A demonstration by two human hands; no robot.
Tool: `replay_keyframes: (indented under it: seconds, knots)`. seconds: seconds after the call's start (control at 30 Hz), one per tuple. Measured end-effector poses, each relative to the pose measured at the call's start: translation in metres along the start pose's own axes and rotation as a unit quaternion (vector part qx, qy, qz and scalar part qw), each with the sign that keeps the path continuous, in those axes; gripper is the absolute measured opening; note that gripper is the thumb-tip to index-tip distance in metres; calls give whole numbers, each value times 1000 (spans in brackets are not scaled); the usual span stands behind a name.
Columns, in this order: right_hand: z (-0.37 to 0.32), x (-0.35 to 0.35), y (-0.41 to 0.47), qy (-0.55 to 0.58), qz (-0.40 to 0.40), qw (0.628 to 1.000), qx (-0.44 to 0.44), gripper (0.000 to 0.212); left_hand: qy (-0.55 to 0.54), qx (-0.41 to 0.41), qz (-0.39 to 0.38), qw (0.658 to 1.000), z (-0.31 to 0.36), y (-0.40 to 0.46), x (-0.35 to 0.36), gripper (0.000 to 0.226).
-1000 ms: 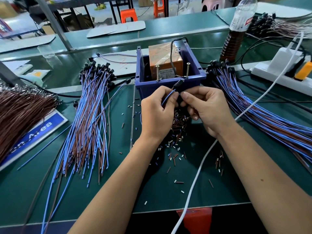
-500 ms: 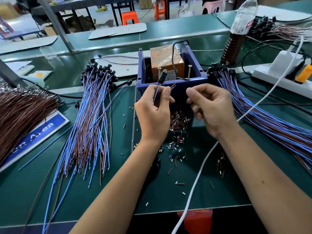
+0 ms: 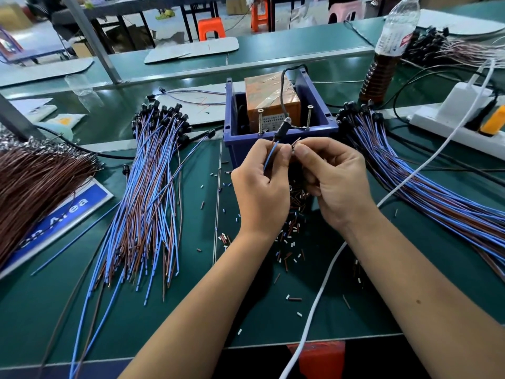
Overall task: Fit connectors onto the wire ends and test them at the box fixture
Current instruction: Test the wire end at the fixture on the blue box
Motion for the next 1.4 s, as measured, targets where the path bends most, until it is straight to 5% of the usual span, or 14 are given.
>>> replay_keyframes:
  seconds: [0.17, 0.3, 0.53, 1.4]
  knots:
    - [-10, -4, 0, -10, 11, 999, -50, 12, 46, 73, 88, 992, 3, 2, -7, 24]
    - [-13, -7, 0, -63, 25, 991, -111, 12, 68, 54, 160, 983, 0, 6, -14, 18]
    - [-19, -8, 3, -313, 187, 895, -256, 9, 48, -5, 194, 980, -3, 12, -18, 16]
    - [-26, 4, 4, -363, 164, 874, -279, 16, 50, -21, 186, 981, 1, 13, -16, 15]
Point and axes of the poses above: each hand's wrist, its own y-axis towards the middle knuckle, its own x-axis out of the palm, z = x × y, the point moved 3 cm from there along y, towards the middle knuckle, and after that the axes turned 1 degree about -z, right-handed, at the moved point
